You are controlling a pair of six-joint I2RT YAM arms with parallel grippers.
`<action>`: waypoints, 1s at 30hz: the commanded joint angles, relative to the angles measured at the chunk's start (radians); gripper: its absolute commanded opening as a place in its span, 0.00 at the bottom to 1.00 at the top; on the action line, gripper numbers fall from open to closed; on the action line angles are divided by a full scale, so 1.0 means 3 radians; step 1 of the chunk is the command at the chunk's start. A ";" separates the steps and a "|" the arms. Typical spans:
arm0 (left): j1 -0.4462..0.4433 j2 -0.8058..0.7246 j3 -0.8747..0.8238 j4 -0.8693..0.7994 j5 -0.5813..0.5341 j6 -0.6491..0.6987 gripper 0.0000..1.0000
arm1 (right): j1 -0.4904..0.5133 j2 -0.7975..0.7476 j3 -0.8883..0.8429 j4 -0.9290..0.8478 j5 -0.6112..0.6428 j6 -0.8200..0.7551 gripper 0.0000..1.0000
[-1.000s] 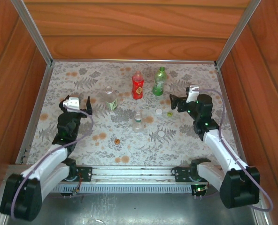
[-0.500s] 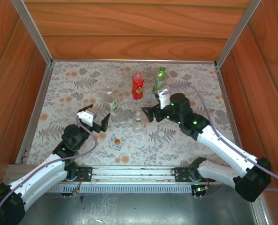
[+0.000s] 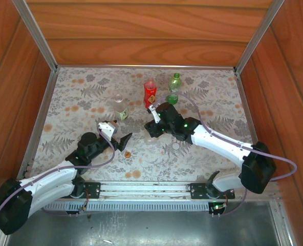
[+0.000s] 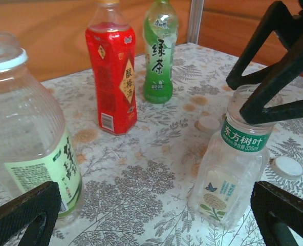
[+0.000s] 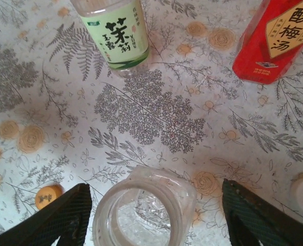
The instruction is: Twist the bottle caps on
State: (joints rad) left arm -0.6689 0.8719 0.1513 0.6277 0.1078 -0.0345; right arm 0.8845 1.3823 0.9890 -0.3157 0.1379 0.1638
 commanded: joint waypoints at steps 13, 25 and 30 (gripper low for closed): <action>-0.0271 0.0898 0.0203 0.0767 -0.0101 0.0120 1.00 | 0.0032 0.0079 0.0144 -0.0158 0.0016 0.0054 0.40; -0.0619 0.1825 0.0422 0.1653 0.0199 0.0208 1.00 | 0.0021 0.0049 0.0120 -0.0145 0.0233 0.0134 0.42; -0.0669 0.2099 0.0450 0.1950 0.0503 0.0215 1.00 | 0.0023 0.0030 0.0086 -0.0082 0.0166 0.0108 0.42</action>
State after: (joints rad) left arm -0.8536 1.4612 0.2787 1.1091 0.1780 0.0227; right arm 0.8845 1.4071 1.0191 -0.3313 0.1825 0.1890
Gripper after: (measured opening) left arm 0.999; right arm 0.421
